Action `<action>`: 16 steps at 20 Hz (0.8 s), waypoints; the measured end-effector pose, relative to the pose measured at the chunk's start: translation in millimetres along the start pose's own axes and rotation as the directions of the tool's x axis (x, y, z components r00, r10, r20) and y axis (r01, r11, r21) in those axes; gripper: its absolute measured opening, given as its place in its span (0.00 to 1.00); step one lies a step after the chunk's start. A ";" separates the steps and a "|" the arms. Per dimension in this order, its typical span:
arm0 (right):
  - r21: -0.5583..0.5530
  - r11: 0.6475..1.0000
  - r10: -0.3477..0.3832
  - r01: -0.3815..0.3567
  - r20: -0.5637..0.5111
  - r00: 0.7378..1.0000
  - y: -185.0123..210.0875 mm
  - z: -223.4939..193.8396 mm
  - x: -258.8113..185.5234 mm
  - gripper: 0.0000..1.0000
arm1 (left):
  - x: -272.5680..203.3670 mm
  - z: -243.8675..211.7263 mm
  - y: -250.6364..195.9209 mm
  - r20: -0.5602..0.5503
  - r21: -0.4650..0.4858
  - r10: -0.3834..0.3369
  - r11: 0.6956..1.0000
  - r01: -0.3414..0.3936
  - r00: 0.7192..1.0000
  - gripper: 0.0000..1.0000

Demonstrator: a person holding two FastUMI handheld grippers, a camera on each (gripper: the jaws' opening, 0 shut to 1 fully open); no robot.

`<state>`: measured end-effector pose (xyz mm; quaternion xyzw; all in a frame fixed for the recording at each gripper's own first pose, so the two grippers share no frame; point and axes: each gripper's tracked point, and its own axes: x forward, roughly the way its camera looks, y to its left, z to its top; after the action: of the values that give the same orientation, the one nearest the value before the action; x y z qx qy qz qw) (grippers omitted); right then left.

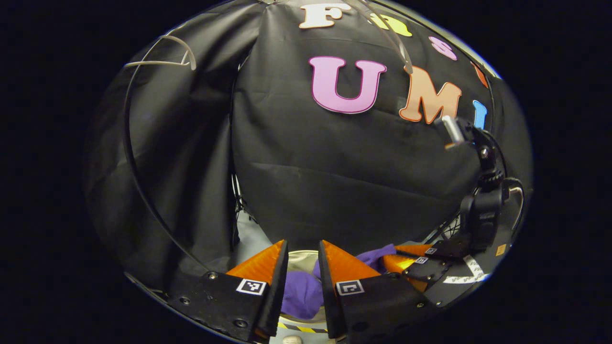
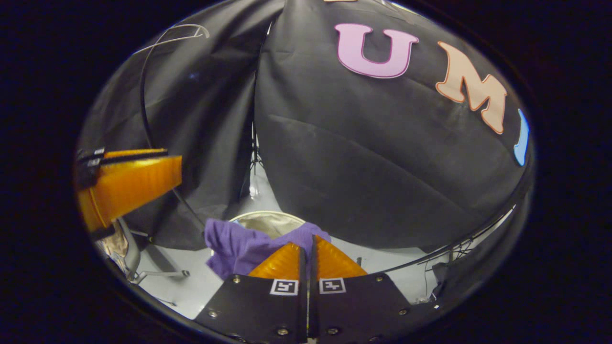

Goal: Grasp the clothes on the hanger with both hands and then place them into the laundry hamper below.

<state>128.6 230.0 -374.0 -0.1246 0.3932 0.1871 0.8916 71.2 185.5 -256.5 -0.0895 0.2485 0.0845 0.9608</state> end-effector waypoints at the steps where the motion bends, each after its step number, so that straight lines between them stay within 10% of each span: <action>1: -0.003 1.000 0.002 -0.002 -0.005 1.000 2.0 -3.5 -3.1 0.02 | 0.1 2.4 -1.1 0.003 -0.001 -0.002 1.000 0.002 1.000 0.39; 16: 0.007 1.000 0.003 -0.003 0.106 0.994 -12.9 37.7 -38.8 0.01 | -13.4 14.9 -7.6 0.036 0.002 -0.015 1.000 0.014 0.999 0.39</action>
<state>134.7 223.2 -319.2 -0.1108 0.3462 0.1935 0.9113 68.1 179.8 -236.1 -0.0889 0.2309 0.0789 0.9657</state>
